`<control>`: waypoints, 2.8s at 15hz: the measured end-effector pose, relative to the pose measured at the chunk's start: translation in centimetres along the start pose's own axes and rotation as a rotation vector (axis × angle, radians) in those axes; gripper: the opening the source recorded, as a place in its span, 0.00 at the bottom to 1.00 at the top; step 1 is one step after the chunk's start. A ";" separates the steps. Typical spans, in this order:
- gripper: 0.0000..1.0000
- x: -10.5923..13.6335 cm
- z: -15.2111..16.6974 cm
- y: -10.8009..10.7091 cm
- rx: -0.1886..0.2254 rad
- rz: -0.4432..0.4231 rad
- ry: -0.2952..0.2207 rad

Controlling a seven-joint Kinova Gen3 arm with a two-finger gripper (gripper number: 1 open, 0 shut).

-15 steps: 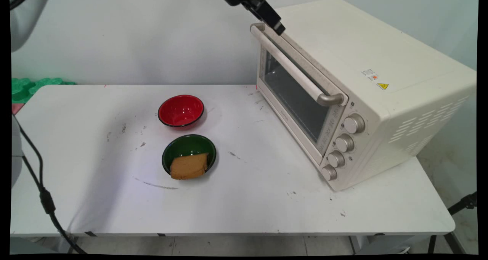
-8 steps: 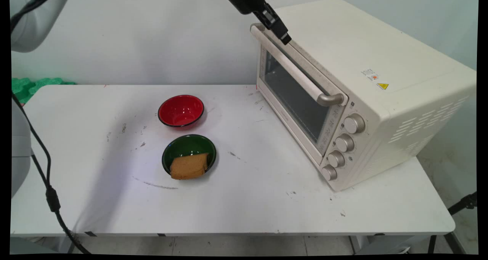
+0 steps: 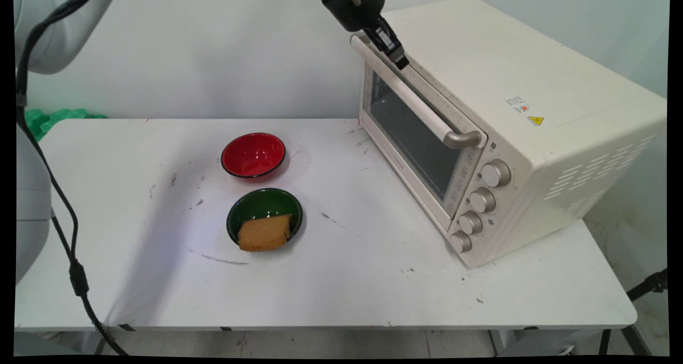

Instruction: Open the oven

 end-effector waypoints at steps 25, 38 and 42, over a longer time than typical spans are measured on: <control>0.00 -8.5 0.9 1.0 0.002 -0.080 -0.019; 0.00 -19.0 0.9 3.0 0.017 -0.084 0.048; 0.00 -22.0 0.7 3.9 0.017 -0.095 0.086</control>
